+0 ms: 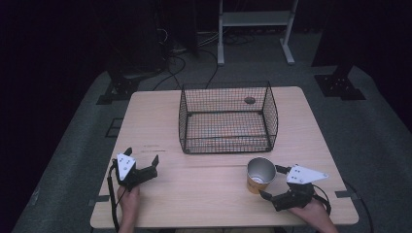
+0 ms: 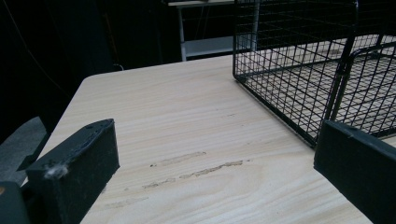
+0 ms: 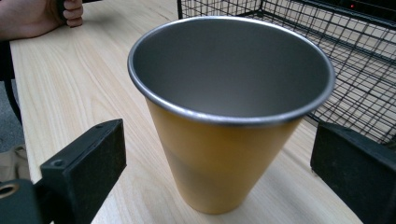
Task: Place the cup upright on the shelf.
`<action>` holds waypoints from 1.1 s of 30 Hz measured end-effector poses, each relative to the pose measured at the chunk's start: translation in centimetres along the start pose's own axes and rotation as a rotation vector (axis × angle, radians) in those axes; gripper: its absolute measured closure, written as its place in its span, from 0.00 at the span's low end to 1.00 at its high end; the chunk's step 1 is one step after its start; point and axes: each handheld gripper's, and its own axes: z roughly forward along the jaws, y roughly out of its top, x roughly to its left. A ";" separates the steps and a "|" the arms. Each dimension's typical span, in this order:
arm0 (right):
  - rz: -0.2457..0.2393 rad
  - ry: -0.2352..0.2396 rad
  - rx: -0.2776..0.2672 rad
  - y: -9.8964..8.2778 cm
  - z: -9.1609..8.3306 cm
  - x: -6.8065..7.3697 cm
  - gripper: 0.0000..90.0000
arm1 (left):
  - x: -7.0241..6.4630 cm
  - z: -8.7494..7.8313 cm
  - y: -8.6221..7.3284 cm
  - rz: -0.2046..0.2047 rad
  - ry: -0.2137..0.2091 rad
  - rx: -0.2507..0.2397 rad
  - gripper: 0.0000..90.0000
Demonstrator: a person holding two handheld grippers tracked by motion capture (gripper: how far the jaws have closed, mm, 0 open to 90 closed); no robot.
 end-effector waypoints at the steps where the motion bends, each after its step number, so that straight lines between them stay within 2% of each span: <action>1: 0.000 0.000 0.000 0.0 0.0 0.0 0.03 | 0.0 0.0 0.0 0.000 0.000 0.000 0.00; 21: 0.000 0.006 -0.020 1.4 2.0 0.1 0.03 | 0.0 0.0 0.0 0.000 0.000 -0.001 0.00; 24: -0.008 -0.005 -0.018 1.7 2.1 0.1 0.08 | 0.0 0.0 0.0 0.000 -0.001 -0.001 0.00; 25: -0.006 0.000 -0.027 1.8 2.0 0.1 0.13 | 0.0 0.0 0.0 0.000 0.000 -0.001 0.00; 29: -0.001 0.008 -0.021 2.0 2.0 0.0 0.12 | 0.0 0.0 0.0 -0.001 -0.001 0.000 0.00; 33: 0.025 0.039 -0.033 2.3 1.8 -0.3 0.13 | 0.0 0.0 0.0 0.000 -0.001 -0.001 0.00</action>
